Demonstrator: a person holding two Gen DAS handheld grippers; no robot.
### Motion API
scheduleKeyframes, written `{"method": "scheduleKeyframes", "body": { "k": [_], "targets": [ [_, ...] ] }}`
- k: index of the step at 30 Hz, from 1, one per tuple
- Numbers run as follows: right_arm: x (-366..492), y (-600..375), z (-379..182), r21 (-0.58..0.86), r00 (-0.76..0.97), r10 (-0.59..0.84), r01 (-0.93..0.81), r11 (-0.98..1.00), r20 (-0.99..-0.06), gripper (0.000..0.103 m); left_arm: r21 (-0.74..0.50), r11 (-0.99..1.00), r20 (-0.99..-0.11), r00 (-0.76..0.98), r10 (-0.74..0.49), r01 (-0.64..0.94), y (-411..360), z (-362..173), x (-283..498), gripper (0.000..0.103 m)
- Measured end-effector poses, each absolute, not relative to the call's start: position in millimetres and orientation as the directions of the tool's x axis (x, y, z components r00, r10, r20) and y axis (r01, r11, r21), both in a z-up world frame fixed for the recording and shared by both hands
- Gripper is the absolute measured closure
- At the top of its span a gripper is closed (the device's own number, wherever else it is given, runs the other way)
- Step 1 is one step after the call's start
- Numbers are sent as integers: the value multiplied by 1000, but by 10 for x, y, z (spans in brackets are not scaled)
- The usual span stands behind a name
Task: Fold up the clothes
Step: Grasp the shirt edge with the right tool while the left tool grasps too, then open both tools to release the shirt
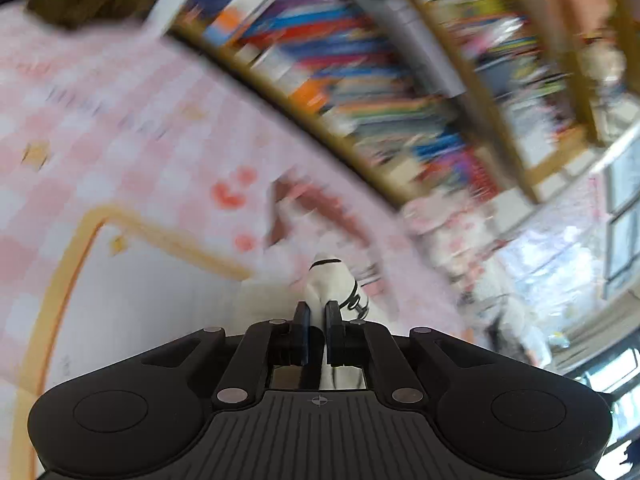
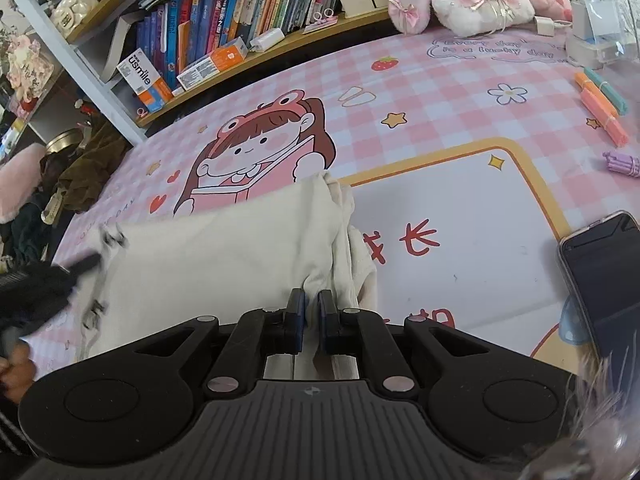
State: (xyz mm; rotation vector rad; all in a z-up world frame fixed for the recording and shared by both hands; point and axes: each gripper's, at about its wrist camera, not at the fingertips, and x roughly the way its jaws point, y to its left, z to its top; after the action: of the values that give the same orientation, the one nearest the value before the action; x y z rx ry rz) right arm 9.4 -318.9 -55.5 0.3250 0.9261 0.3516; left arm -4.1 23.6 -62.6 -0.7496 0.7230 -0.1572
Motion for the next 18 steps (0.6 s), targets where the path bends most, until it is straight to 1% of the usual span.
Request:
{"method": "scheduleKeyframes", "body": {
  "k": [2, 4, 5, 7, 9, 12, 13, 14, 15, 16, 17, 18],
  "targets": [
    [91, -3178, -550, 410, 552, 423, -156, 899, -718, 97, -644, 754, -575, 732, -366, -129, 220, -662, 11, 95],
    [98, -3173, -541, 405, 550, 420, -157, 901, -722, 97, -615, 781, -574, 741, -350, -108, 167, -586, 15, 93],
    [97, -3174, -539, 405, 550, 420, -156, 901, -722, 97, -602, 793, -565, 750, -344, -90, 137, -532, 3, 90],
    [95, -3176, -535, 407, 549, 421, -156, 900, -722, 97, -580, 811, -555, 766, -324, -78, 110, -441, -37, 82],
    [93, -3178, -531, 408, 549, 422, -155, 900, -722, 96, -553, 829, -558, 775, -295, -83, 95, -374, -96, 70],
    [79, -3183, -512, 412, 548, 427, -159, 897, -719, 93, -514, 853, -570, 780, -258, -94, 61, -286, -186, 68],
    [70, -3181, -502, 411, 549, 427, -160, 897, -718, 90, -502, 859, -580, 775, -251, -98, 39, -267, -214, 65],
    [52, -3178, -488, 412, 549, 431, -166, 896, -716, 87, -487, 867, -593, 769, -240, -105, 11, -256, -245, 54],
    [29, -3175, -469, 420, 546, 444, -178, 890, -710, 76, -465, 878, -609, 761, -222, -116, -22, -244, -280, 40],
    [5, -3172, -449, 427, 544, 457, -190, 884, -704, 65, -439, 889, -626, 754, -200, -128, -56, -230, -316, 34],
    [-18, -3168, -430, 435, 541, 470, -201, 878, -698, 61, -430, 893, -637, 746, -196, -132, -76, -226, -350, 31],
    [-49, -3162, -403, 433, 541, 474, -212, 876, -694, 56, -426, 895, -647, 737, -197, -134, -93, -225, -382, 31]
  ]
}}
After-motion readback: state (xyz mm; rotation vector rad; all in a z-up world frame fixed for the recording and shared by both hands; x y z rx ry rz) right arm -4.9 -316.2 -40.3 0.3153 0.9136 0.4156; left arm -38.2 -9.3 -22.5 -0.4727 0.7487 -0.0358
